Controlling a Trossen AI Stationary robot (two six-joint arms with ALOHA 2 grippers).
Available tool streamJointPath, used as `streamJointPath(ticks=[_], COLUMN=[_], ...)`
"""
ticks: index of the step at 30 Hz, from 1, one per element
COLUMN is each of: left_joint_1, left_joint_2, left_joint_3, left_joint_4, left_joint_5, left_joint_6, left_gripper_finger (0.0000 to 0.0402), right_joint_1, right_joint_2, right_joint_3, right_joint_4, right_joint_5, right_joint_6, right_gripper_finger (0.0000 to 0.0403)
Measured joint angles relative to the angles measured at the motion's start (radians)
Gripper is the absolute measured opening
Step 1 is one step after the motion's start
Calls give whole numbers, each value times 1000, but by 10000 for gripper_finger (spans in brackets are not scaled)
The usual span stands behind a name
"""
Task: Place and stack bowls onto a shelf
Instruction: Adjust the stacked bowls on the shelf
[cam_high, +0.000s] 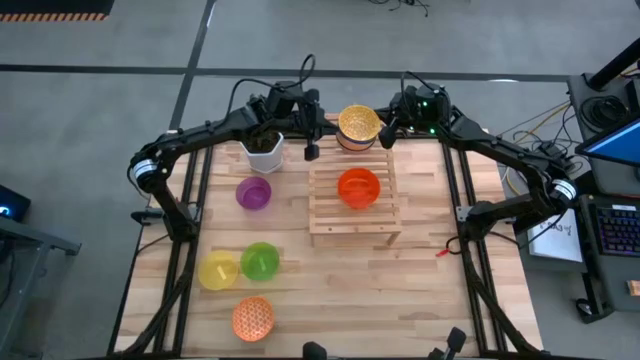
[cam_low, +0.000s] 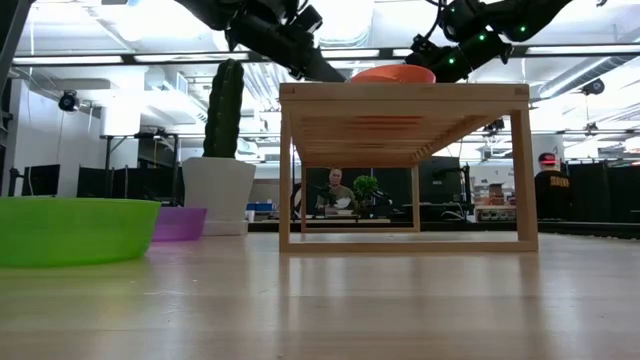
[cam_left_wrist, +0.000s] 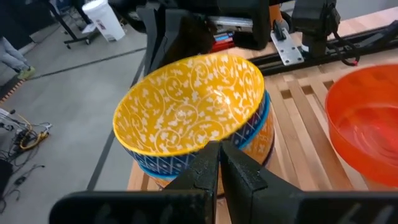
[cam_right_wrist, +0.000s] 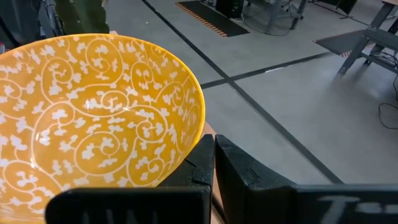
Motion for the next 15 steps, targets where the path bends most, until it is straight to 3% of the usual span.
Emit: streamJointPath(ticks=[15], left_joint_1=[-1], left_joint_2=[8], left_joint_3=[0], left_joint_4=[4], left_joint_5=[3], left_joint_6=[64], left_gripper_finger=[0], right_joint_1=[0], right_joint_2=[0], right_joint_3=[-1], right_joint_4=[0], right_joint_5=[0], right_joint_6=[-1], right_gripper_finger=[9])
